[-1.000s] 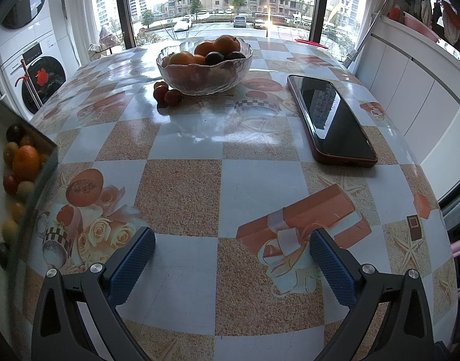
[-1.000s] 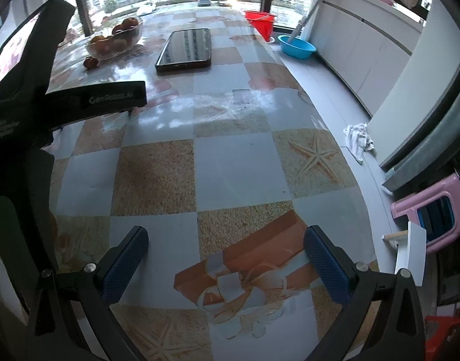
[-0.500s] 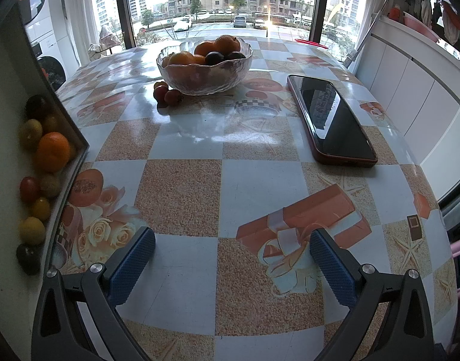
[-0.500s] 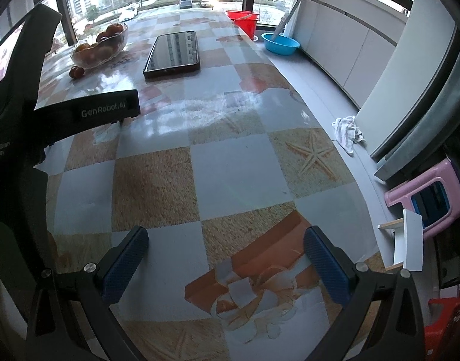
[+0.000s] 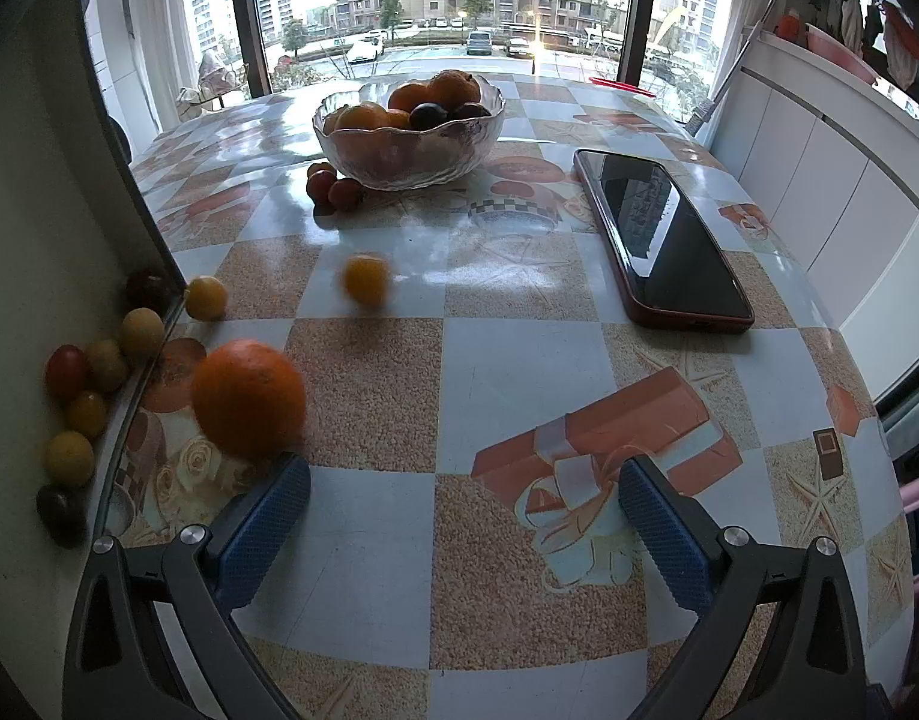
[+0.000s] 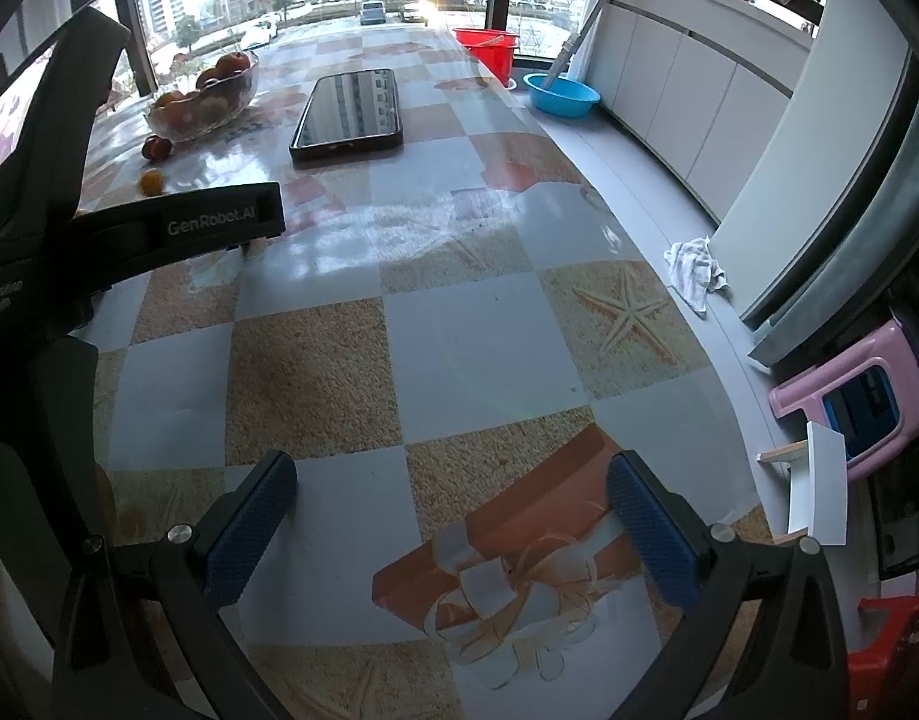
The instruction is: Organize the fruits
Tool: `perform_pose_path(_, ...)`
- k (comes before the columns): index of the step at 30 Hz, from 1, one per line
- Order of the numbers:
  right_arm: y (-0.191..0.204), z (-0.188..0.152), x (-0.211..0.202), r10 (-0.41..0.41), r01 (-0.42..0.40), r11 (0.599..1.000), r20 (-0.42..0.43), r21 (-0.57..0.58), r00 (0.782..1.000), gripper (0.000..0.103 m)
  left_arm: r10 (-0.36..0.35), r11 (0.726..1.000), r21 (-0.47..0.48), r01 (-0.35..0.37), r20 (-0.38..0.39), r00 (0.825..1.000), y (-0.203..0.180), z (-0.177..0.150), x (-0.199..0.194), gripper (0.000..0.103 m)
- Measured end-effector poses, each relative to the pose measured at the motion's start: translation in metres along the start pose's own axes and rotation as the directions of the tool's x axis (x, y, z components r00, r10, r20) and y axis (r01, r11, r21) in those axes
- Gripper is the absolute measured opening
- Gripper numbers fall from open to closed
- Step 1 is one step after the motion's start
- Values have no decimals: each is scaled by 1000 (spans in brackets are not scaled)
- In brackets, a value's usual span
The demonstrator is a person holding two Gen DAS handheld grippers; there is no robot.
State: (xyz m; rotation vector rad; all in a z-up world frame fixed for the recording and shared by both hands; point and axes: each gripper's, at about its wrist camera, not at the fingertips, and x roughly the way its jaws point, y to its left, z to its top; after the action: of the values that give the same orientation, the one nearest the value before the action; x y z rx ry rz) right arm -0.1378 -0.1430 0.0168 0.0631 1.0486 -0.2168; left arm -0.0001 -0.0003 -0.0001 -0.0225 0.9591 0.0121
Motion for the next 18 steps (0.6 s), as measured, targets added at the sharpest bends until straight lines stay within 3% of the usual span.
perform_pose_path(18, -2, -1, 1, 19, -19, 1000, 12, -20, 1000, 103, 0, 1000, 0, 0, 0, 1000, 0, 0, 0, 103)
